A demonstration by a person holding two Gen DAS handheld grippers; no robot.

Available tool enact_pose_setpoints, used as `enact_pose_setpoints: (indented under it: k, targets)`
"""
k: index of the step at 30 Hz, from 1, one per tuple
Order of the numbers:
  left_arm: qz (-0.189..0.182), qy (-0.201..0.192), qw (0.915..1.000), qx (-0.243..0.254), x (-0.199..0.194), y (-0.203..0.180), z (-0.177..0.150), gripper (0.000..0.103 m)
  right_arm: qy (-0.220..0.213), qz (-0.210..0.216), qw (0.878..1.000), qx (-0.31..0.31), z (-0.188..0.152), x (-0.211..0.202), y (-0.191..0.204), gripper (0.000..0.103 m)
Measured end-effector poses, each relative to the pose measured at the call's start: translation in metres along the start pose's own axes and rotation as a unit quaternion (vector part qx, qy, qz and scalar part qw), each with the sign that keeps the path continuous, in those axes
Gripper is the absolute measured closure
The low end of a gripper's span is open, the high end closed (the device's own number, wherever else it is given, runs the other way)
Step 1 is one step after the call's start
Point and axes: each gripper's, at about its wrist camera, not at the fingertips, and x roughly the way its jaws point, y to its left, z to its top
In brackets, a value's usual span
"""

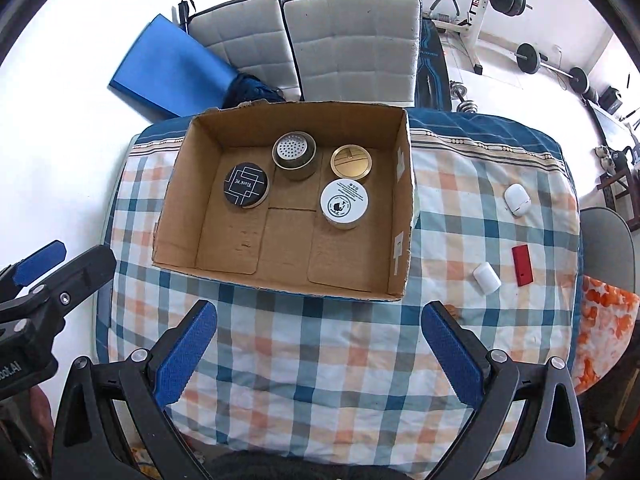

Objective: Organize rigid objects
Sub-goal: 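Lift both tools out of the box and move toward the walnut, then grasp the walnut with left tool while right tool grasps the red case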

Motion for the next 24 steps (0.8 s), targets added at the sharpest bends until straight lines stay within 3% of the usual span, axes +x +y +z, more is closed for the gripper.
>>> enact_pose_setpoints:
  k: [6,14,18,24]
  targets:
    - [-0.002,-0.005,0.9995,0.032,0.006,-0.045,0.005,0.0,0.001,-0.006,0.999,0.033,-0.003,-0.001,-0.047,0.0]
    - [-0.028,0.018,0.993,0.114,0.055,-0.161,-0.005,0.0,0.007,-0.071,0.99,0.125,-0.022,-0.001,-0.181,0.0]
    - [-0.031,0.065,0.9859,0.151,0.102,-0.215,-0.027,0.0,0.027,-0.088,0.983,0.161,-0.04,0.016,-0.245,0.0]
    - [-0.022,0.127,0.9726,0.193,0.172,-0.273,-0.065,0.0,0.067,-0.081,0.974,0.201,-0.068,0.06,-0.323,0.001]
